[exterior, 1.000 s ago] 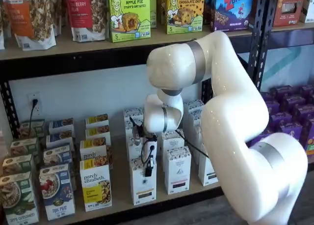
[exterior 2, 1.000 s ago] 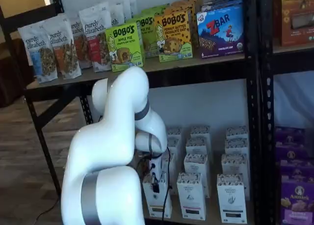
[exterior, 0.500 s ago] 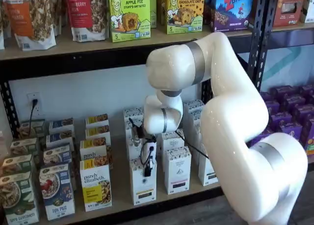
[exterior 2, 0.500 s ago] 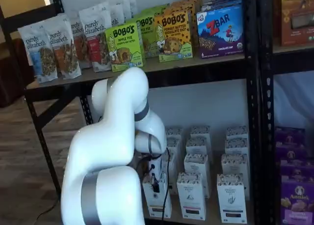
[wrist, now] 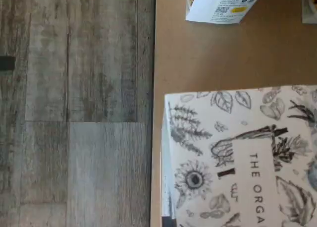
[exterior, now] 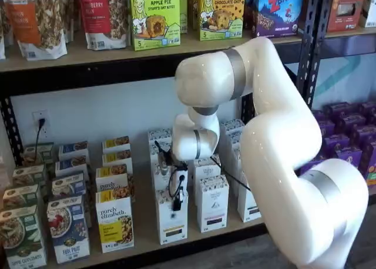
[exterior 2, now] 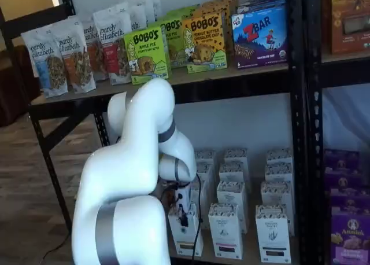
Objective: Pick up the white box with a yellow strip in the middle, on the bottom shelf, the fourth box from the left
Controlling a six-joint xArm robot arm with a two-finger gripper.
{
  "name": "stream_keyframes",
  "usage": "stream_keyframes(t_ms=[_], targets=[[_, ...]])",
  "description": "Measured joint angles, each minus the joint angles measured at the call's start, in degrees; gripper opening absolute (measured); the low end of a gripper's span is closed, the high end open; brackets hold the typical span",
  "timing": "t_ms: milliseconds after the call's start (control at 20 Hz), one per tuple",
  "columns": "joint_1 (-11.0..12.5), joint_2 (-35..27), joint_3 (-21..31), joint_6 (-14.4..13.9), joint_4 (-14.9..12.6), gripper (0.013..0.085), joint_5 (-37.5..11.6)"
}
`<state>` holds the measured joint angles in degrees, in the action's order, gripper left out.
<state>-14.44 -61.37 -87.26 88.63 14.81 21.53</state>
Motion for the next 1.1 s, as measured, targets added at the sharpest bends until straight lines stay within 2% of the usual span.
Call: stream_keyframes(t_ms=[300,500,600,850,1000,1100], targets=[[-0.25,1.93,2.68,1.52,1.85,0.0490,-0.16],[-0.53,4.54,6.76,1.73,2.16,0.0490,-1.22],[-0.78,5.89,8.72,3.06,3.78,0.0490,-1.41],[-2.08,10.35,15.08,8.05,10.26,0.0490,-1.90],[-2.98,12.61,18.68,7.66,10.56,0.0490,-3.58],[-3.44,14.25,21.25,5.84,8.99,0.0490,-4.74]])
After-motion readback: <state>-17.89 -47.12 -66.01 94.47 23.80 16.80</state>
